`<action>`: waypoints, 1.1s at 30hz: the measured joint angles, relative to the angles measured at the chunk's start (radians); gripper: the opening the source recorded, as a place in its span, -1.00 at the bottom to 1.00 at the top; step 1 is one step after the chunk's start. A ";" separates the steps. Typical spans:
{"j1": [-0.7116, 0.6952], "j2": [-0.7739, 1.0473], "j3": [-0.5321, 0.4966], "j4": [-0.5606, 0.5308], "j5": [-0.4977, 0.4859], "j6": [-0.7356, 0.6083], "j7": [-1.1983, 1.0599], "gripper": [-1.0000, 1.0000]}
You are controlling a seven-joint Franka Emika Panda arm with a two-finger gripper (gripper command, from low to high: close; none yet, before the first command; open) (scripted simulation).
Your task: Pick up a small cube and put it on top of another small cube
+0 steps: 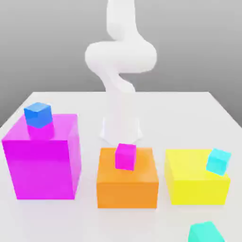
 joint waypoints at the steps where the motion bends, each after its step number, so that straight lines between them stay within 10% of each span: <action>1: -0.001 0.039 0.012 0.002 -0.006 0.010 0.008 0.00; 33: 0.146 1.195 0.178 0.079 -0.209 0.363 0.261 0.00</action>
